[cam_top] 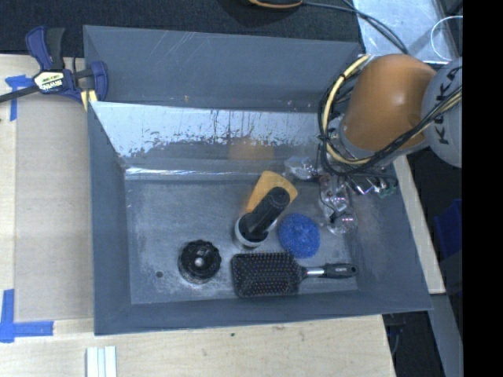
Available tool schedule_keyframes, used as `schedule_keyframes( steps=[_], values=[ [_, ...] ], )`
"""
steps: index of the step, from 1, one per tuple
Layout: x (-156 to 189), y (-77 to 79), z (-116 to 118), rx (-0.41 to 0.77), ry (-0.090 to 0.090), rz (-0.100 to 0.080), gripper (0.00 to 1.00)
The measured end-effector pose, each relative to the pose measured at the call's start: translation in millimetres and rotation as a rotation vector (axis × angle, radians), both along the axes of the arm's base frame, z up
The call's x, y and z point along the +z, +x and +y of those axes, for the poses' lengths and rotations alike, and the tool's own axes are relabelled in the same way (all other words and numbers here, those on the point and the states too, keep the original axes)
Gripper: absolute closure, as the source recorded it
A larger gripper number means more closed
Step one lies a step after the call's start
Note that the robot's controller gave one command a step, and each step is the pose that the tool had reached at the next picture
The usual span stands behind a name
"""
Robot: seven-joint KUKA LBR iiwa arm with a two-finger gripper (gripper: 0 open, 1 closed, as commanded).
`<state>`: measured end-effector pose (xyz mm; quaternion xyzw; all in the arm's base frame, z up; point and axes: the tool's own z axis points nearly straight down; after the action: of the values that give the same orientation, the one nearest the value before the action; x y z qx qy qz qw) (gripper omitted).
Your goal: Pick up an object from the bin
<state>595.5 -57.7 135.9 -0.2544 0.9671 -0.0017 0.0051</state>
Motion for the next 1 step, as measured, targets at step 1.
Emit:
schedule_keyframes(
  steps=[1],
  values=[
    [-28.1,-11.8,-35.4,0.334,-0.002,0.007,0.00]
  ],
)
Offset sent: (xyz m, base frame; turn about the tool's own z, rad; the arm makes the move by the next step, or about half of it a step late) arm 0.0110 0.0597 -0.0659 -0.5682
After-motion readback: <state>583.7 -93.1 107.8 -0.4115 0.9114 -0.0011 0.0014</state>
